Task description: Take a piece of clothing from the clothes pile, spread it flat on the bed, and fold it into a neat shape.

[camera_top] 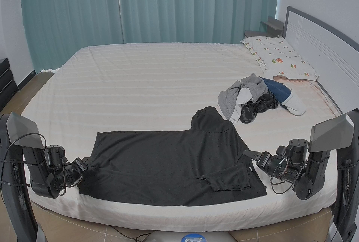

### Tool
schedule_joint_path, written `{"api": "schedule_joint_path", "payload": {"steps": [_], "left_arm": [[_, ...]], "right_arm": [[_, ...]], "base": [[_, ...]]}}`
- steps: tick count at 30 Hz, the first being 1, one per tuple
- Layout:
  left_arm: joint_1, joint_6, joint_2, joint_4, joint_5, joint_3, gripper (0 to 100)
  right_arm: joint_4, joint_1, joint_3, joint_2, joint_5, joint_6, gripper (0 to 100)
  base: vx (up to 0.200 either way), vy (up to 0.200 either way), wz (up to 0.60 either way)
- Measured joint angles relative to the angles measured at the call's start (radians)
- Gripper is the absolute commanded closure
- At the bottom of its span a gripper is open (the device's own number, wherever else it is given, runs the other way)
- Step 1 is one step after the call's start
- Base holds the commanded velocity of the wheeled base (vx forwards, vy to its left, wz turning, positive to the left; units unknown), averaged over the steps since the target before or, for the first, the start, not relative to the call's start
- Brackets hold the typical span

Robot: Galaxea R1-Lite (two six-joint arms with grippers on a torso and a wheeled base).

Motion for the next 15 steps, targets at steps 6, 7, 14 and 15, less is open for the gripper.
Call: {"api": "schedule_joint_path", "payload": {"steps": [6,7,14,15], "left_arm": [[0.018,-0.100,-0.018,-0.001,-0.147,-0.006,0],[0.024,-0.111,-0.025,-0.003,-0.173,-0.003,0],[0.044,-0.125,-0.063,-0.010,-0.228,0.030,0],[0.045,-0.126,-0.066,-0.013,-0.229,0.031,0]], "right_arm": [[0.000,0.041,0.089,-0.065,-0.011,0.034,0],[0.000,0.050,0.096,-0.071,-0.016,0.037,0],[0.000,0.095,0.125,-0.080,-0.044,0.076,0],[0.000,0.097,0.132,-0.076,-0.047,0.095,0]], "base": [[0.000,0.000,0.00],[0.000,0.000,0.00],[0.000,0.000,0.00],[0.000,0.000,0.00]]}}
